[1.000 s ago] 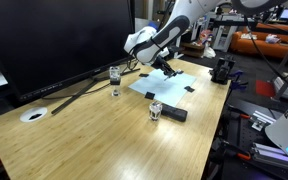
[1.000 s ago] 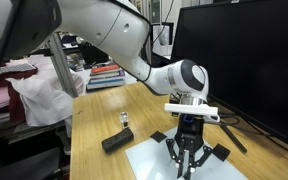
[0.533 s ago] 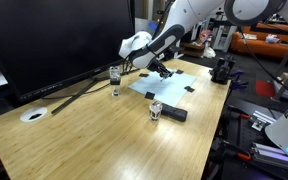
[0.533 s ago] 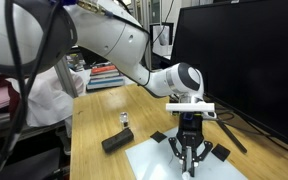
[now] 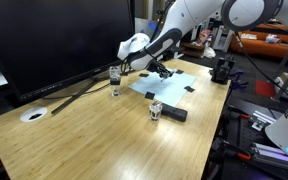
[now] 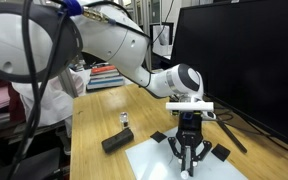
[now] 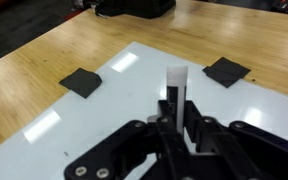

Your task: Write the letter v on the paper using the marker

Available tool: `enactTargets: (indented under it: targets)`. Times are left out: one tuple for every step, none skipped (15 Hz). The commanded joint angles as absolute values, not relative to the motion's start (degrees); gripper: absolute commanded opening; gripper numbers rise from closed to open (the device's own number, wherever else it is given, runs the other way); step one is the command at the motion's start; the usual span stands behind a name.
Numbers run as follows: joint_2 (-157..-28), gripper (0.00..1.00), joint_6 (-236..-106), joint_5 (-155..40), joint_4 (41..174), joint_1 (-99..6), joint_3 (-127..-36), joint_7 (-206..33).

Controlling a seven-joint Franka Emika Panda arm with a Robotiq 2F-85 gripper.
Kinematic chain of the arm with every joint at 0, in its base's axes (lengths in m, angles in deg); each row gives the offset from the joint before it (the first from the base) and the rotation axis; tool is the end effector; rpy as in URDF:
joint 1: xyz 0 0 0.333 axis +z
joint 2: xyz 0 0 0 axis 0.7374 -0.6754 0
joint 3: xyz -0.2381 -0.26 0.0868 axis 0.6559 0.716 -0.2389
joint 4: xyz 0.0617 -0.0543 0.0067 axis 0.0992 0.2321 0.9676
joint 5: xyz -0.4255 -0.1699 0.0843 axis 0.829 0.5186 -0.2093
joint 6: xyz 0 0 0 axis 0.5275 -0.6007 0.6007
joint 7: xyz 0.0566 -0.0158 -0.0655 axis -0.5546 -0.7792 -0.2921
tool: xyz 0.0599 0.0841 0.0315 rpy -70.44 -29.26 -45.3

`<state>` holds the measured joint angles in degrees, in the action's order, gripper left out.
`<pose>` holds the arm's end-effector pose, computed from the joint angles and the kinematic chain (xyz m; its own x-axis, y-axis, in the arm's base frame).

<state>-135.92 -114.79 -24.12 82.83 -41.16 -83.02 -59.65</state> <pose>0.7642 -0.0105 0.1165 0.4749 0.2084 -0.8550 0.6579 -0.7293 0.1877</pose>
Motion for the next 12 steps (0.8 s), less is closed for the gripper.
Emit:
enactTargets:
  targets:
    - [-137.9, 0.05, -111.1, -23.1, 80.2, -40.8, -82.9, -58.1]
    - [-138.2, 0.05, -110.4, -23.0, 80.2, -40.9, -83.0, -58.0]
    - [-138.4, 0.05, -109.9, -23.0, 80.2, -40.9, -83.1, -57.9]
    - [-138.6, 0.05, -109.5, -22.9, 80.3, -40.9, -83.2, -57.8]
    - [-138.7, 0.05, -109.2, -22.8, 80.3, -41.0, -83.2, -57.8]
    - [-138.9, 0.05, -108.8, -22.9, 80.3, -41.0, -83.3, -57.7]
    - [-139.0, 0.05, -108.5, -22.8, 80.5, -41.1, -83.4, -57.6]
    - [-139.2, 0.05, -108.2, -22.8, 80.3, -41.1, -83.4, -57.4]
    - [-139.3, 0.05, -108.1, -22.7, 80.4, -41.2, -83.4, -57.4]
    - [-139.4, 0.05, -108.0, -22.7, 80.5, -41.2, -83.5, -57.3]
    - [-139.5, 0.05, -108.0, -22.7, 80.5, -41.3, -83.6, -57.2]
    - [-139.5, 0.05, -107.9, -22.7, 80.4, -41.3, -83.6, -57.2]
